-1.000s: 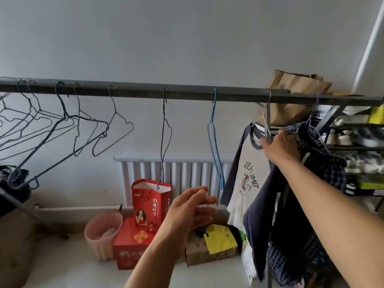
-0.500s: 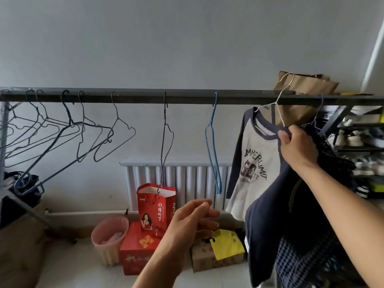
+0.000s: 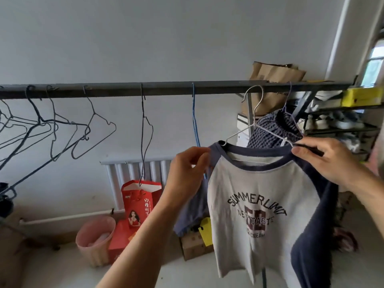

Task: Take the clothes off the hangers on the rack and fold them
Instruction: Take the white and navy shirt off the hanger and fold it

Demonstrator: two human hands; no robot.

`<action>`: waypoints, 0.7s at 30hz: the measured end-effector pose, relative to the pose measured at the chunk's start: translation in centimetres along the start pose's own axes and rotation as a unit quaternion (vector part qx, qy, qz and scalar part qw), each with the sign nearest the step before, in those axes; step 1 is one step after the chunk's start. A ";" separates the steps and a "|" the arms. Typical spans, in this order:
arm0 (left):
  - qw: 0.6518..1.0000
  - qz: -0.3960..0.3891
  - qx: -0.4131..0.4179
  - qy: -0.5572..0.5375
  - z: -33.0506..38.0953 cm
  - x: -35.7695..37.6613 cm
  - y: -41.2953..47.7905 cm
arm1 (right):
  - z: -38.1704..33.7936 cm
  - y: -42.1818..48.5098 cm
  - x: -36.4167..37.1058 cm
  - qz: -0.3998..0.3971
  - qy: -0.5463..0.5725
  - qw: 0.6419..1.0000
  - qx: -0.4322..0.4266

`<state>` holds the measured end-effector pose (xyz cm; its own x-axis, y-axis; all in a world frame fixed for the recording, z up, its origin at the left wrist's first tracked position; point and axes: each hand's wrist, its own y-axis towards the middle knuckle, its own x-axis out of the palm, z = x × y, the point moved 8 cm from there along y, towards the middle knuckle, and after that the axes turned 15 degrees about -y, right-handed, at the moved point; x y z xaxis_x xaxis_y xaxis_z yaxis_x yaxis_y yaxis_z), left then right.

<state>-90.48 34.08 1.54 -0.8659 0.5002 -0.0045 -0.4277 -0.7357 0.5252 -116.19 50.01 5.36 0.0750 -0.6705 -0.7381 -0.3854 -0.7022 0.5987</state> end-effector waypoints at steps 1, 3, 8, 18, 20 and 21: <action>0.998 0.011 0.030 0.057 0.3 0.0 0.7 | 0.0 -0.4 -0.5 -0.003 0.004 1.000 -0.005; 0.981 0.012 0.074 0.182 0.6 0.0 1.9 | -0.2 -1.0 -1.7 0.000 0.008 1.000 -0.004; 0.925 -0.104 0.066 0.359 -1.0 1.0 2.7 | -1.4 -2.3 -3.4 -0.003 0.026 0.999 -0.027; 0.975 -0.087 0.143 0.146 0.5 -0.1 0.8 | -1.3 -2.6 -2.2 -0.021 0.040 0.999 -0.024; 0.967 -0.082 0.176 0.166 1.2 -0.5 0.5 | -2.0 -2.4 -2.6 0.002 0.040 0.999 -0.032; 0.962 -0.083 0.192 0.179 1.5 -0.7 0.4 | -2.7 -2.4 -2.9 0.009 0.063 0.997 -0.032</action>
<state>-89.69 34.16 3.04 -0.8575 0.3566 -0.3709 -0.4994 -0.4031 0.7669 -113.00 52.98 6.88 0.1848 -0.7048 -0.6849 -0.3280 -0.7012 0.6331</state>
